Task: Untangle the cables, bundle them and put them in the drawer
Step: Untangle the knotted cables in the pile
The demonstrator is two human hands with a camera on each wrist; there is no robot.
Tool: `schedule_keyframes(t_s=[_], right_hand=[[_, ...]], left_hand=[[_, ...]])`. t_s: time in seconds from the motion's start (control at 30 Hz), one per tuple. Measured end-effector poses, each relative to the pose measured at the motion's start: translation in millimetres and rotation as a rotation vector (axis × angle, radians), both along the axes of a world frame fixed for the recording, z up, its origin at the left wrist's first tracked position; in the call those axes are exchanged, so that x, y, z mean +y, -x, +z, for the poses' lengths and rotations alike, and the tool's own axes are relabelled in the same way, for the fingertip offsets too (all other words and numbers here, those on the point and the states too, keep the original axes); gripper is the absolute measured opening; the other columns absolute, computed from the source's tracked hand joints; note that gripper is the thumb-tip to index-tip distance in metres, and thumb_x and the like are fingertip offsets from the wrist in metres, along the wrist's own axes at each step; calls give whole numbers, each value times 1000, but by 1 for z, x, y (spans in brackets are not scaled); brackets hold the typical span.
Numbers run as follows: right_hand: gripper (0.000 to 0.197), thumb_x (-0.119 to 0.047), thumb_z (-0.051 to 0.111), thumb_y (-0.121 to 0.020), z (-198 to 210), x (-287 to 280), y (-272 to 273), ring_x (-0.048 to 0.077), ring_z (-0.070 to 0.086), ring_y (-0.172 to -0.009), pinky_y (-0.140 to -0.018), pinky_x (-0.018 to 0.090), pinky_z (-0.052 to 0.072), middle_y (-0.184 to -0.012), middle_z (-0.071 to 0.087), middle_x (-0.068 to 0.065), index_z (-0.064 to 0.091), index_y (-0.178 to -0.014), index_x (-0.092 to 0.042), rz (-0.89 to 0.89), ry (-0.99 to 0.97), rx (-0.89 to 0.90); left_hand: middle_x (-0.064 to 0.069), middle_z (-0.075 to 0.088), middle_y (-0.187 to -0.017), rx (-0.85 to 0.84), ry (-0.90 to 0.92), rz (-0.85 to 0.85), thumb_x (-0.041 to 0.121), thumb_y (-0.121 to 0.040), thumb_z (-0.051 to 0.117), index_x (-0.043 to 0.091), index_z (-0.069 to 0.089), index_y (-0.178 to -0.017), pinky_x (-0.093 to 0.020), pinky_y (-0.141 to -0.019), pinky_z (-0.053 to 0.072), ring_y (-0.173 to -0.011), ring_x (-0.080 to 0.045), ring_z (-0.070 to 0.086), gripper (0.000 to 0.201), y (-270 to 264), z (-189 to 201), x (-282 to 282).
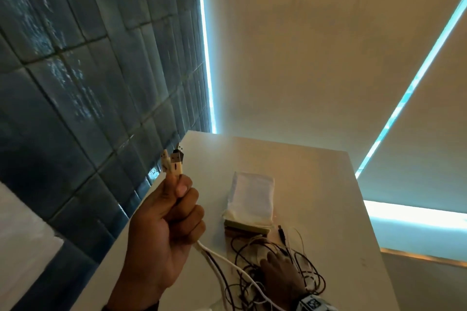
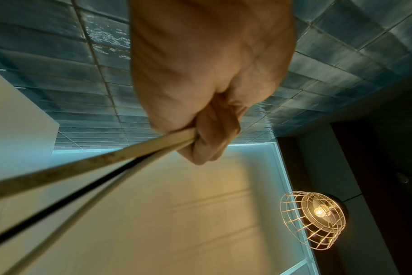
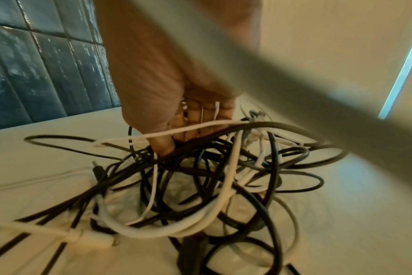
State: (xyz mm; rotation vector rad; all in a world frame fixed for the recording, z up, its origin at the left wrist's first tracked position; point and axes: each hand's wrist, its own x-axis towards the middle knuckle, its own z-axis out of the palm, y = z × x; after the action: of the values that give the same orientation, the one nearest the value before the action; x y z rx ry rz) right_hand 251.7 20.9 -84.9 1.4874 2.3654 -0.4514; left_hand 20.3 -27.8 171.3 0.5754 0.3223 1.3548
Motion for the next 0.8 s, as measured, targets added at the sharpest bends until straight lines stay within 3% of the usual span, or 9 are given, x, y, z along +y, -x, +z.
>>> schedule_keyframes(t_s=[0.07,0.1,0.23,0.3,0.4,0.53,0.63,0.73,0.8], right_hand=[[41,-48,53,-86,8,-2,3,35,53,-109,-88,46,45,-118,54,10,60,-110,-15,30,-13,12],[43,-44,47,-91,8,-3,2,36,47,-116,-95,46,39,-126,49,12,56,-118,-12,39,-41,20],[40,-37,43,-95,9,-5,1,34,44,-121,-100,43,35,-131,47,13,53,-124,-11,-13,1,56],[38,-36,44,-96,8,-4,0,33,47,-119,-96,39,38,-128,50,13,54,-120,-10,-54,24,93],[32,-33,44,-96,9,-1,-2,31,52,-111,-78,33,37,-119,55,13,57,-110,-7,-122,61,163],[31,-35,36,-91,25,1,-9,30,57,-93,-69,31,36,-90,51,2,56,-88,-10,-187,71,383],[16,-16,49,-93,40,4,-15,21,57,-75,-60,23,35,-79,56,-2,48,-78,-20,-303,42,611],[18,-13,52,-93,60,7,-14,2,50,-62,-57,16,38,-74,55,-9,49,-80,-24,-376,30,744],[12,-10,50,-92,74,10,-9,1,50,-62,-58,13,37,-74,57,-9,60,-87,-16,-313,31,724]], left_hand=[[7,29,-49,112,76,122,33,-100,33,15,52,-67,-19,-33,24,-42,-8,13,42,-6,8,-3],[7,29,-47,154,105,165,33,-99,32,16,51,-63,-19,-32,21,-42,-8,10,44,-9,11,-4],[7,29,-47,152,137,183,34,-99,31,16,49,-64,-19,-32,20,-42,-7,9,45,-11,13,-7],[7,29,-47,153,145,188,35,-99,31,16,49,-64,-19,-32,21,-42,-7,9,45,-8,12,-10],[7,28,-47,161,147,214,35,-99,32,16,49,-63,-19,-32,20,-43,-7,8,44,-7,13,-13],[7,28,-47,178,168,236,35,-98,32,16,49,-63,-19,-32,19,-43,-7,9,43,-4,12,-15],[7,29,-47,172,173,238,35,-101,30,16,48,-65,-19,-33,20,-43,-7,9,44,-3,8,-14],[6,30,-47,170,176,226,34,-101,30,16,50,-65,-18,-33,21,-43,-8,10,45,-5,5,-12],[6,29,-47,195,189,230,34,-98,33,16,51,-62,-17,-33,20,-44,-9,8,44,-8,5,-11]])
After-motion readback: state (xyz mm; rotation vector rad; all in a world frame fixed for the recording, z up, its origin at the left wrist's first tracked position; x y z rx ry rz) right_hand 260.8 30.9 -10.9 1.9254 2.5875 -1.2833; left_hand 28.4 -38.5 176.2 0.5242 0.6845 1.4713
